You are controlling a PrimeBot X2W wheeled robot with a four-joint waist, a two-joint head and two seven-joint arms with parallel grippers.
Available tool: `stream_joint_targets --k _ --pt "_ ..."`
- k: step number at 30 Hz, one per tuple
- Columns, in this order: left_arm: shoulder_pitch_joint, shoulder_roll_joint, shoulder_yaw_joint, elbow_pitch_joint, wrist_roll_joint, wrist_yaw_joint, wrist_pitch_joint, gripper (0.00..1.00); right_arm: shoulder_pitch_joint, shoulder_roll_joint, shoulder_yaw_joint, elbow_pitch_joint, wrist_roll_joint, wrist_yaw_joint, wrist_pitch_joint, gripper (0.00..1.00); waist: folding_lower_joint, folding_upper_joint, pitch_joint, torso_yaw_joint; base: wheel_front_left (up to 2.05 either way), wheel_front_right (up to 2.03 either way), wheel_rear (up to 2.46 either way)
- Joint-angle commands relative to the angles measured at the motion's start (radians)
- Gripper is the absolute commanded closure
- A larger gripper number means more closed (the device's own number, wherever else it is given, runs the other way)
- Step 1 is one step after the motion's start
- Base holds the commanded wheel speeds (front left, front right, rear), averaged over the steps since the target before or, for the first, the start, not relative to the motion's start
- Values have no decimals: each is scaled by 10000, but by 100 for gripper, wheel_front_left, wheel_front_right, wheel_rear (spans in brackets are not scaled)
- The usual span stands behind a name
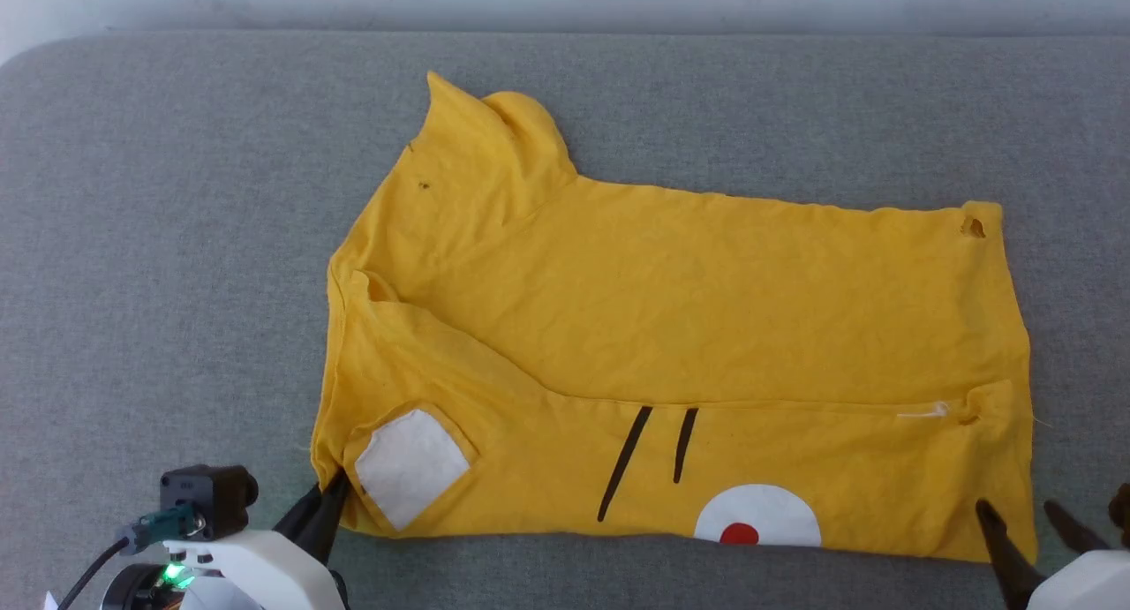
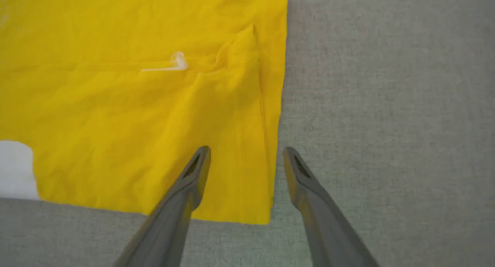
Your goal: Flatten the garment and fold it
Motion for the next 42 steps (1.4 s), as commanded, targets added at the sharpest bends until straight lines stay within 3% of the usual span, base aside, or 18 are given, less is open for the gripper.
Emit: stream_joint_targets --k 1,13,15,20,26,35,42 --pt "131 -45 -14 -67 -61 56 11 100 159 95 51 -3 98 -9 214 0 -1 0 27 0 0 0 0" --pt "239 -32 -25 -212 -93 187 35 100 237 263 264 1049 128 -9 331 0 -1 0 -51 47 0 0 0" --pt "256 -79 -31 -217 -121 215 5 100 176 203 212 1300 86 -9 274 100 -1 0 -56 59 0 0 0" --pt "249 -175 -78 -177 -204 201 -68 100 6 62 278 1627 174 -9 101 100 -1 0 -89 110 0 0 0" --pt "360 -297 123 -502 -770 100 -60 100 -208 -218 139 1016 615 -9 189 100 -1 0 -225 123 0 0 0" --pt "1101 112 1178 -1952 -1723 405 455 100 -243 -634 -352 -986 1090 -9 1899 100 -1 0 -599 120 0 0 0" --pt "2333 202 1433 -2269 -2193 788 1023 100 365 -284 -779 -1641 1255 -9 2953 100 -1 0 -746 171 0 0 0"
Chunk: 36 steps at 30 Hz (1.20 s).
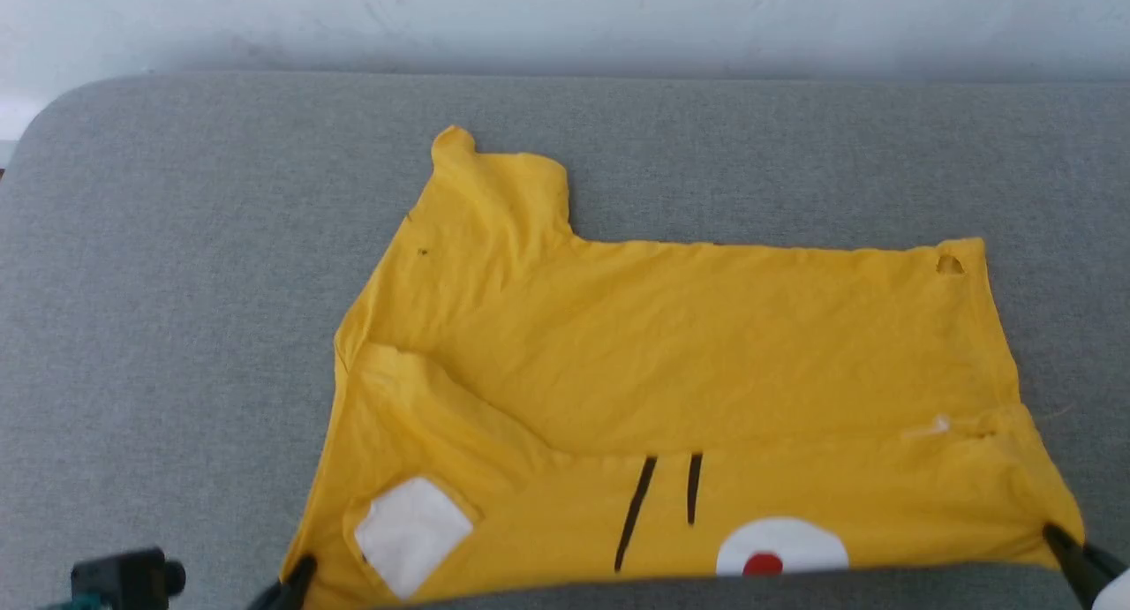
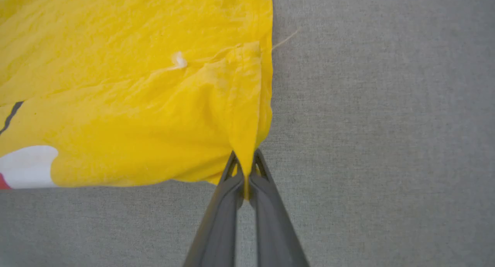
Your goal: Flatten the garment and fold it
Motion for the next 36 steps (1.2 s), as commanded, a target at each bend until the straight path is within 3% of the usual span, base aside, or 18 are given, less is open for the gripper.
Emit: stream_joint_targets --k 1,7,12,13,14,15,16,17,18,19,23,29,36 --pt "201 -27 32 -47 -101 77 23 100 154 121 -97 -50 63 -9 70 100 1 0 -12 33 0 0 0" --pt "1278 -339 27 281 -463 233 9 100 1113 729 -572 71 -42 -9 475 100 1 0 -6 213 0 0 0" --pt "1183 -727 -133 858 -613 -27 -408 100 1360 992 -477 418 -128 -9 151 100 1 0 -36 340 0 0 0" --pt "1033 -818 -166 1033 -621 -111 -543 67 1323 1019 -394 534 -129 -9 19 100 1 0 -49 352 0 0 0" --pt "880 -885 -218 1219 -613 -204 -652 54 1279 1040 -297 666 -122 -9 -101 100 1 0 -59 354 0 0 0" --pt "719 -962 -288 1399 -645 -323 -733 42 1208 1055 -222 789 -118 -9 -274 79 1 0 -73 359 0 0 0" --pt "554 -1065 -327 1578 -696 -413 -828 1 1143 1065 -136 925 -136 -9 -431 65 1 0 -88 363 0 0 0" --pt "403 -1145 -356 1764 -728 -484 -912 0 1116 1068 -3 1073 -152 -9 -514 59 1 0 -106 358 0 0 0" --pt "285 -1191 -390 1947 -733 -540 -967 0 1069 1070 87 1185 -158 -9 -624 5 1 0 -123 345 0 0 0" --pt "190 -1205 -424 2110 -713 -587 -1005 0 1001 1068 137 1266 -163 -9 -766 0 1 0 -139 331 0 0 0" --pt "-50 -1230 -322 2279 -717 -796 -1321 0 799 995 180 1298 28 -9 -1121 0 1 0 -234 278 0 0 0" --pt "-593 -1088 590 1221 -433 -1019 -2574 0 274 530 -192 624 -115 -9 -2011 0 1 0 -362 237 0 0 0" --pt "-2965 -122 933 269 1353 -763 -3244 0 -846 135 253 274 -824 -9 -3432 0 1 0 -3 306 0 0 0"
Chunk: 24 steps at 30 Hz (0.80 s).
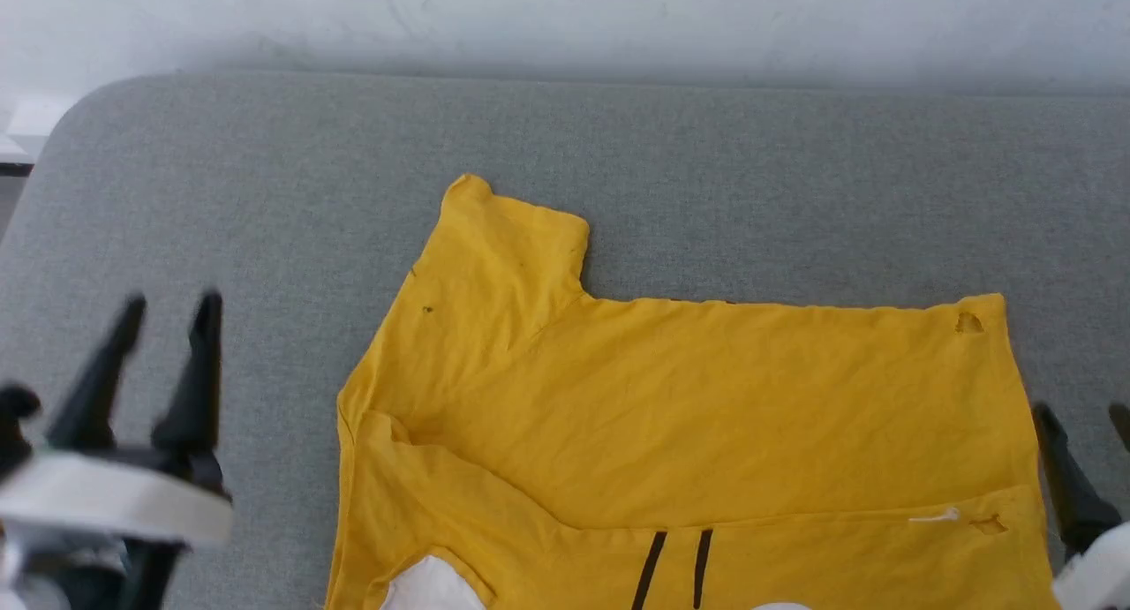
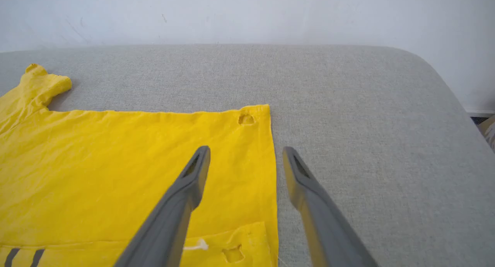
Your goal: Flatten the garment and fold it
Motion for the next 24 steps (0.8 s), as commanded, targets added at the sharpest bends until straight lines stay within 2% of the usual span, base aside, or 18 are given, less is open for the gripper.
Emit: stream_joint_targets --k 1,3,6,13,18,24 --pt "-712 335 -33 -27 419 60 106 0 -329 -28 142 -30 -127 -9 -204 0 0 0 290 21 0 0 0" --pt "-1901 667 -229 74 758 22 372 0 -683 -44 381 17 -239 -9 -454 0 0 0 618 16 0 0 0" --pt "-3945 1202 -715 724 1121 -405 822 0 -1145 -55 704 144 -400 -9 -721 0 0 0 1162 -1 0 0 0" --pt "-7679 1534 -2243 2750 1092 -1625 2569 0 -1885 29 1001 330 -675 -9 -1297 0 0 0 2382 -219 0 0 0" --pt "-9128 1661 -3170 3888 798 -2147 3709 0 -2241 158 1221 534 -758 -9 -1500 0 0 0 3177 -571 0 0 0" --pt "-9706 1774 -4054 4716 -44 -2337 4692 0 -2397 290 1299 724 -766 -9 -1627 0 0 0 3838 -963 0 0 0"
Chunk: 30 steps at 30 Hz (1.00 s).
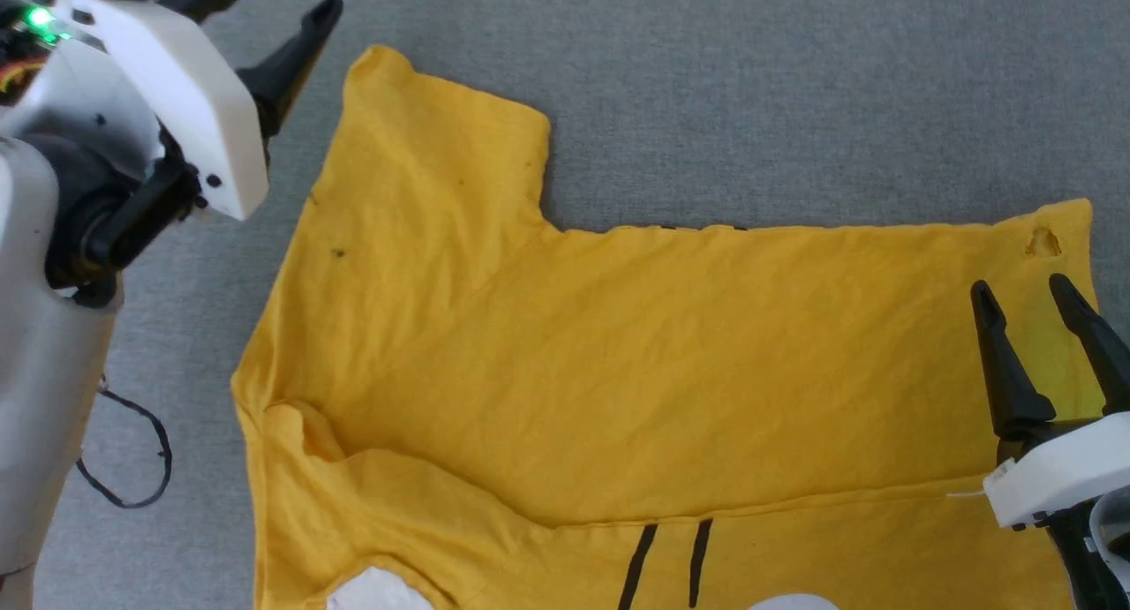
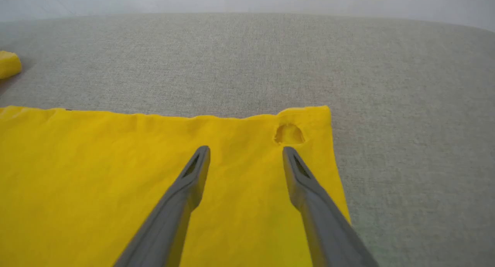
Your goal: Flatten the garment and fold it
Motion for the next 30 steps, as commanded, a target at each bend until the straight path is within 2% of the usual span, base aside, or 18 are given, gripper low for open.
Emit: stream_joint_targets --k 1,12,13,14,15,23,30 --pt "-88 74 -200 145 -169 -52 143 0 -149 46 17 46 -41 -9 -75 0 -3 0 674 -514 0 0 0" --pt "131 399 -794 651 -1065 -72 1435 0 -320 154 -51 170 -38 -9 -157 0 -3 0 1221 -720 0 0 0" --pt "151 422 -843 655 -1056 -72 1458 7 -358 156 -49 175 -44 -9 -146 0 -3 0 1239 -725 0 0 0" --pt "169 446 -898 656 -1029 -73 1443 81 -397 158 -43 177 -51 -9 -132 0 -3 0 1250 -727 0 0 0" --pt "203 454 -956 672 -1048 -74 1439 100 -441 157 -28 174 -57 -9 -117 0 -3 0 1251 -729 0 0 0" --pt "364 482 -881 670 -996 -77 595 100 -889 -356 -98 -386 20 -9 154 0 -3 0 962 -682 0 0 0" --pt "605 478 -765 420 -1095 -78 -88 100 -1939 -1450 -458 -891 421 -9 1668 0 -3 0 556 -530 0 0 0"
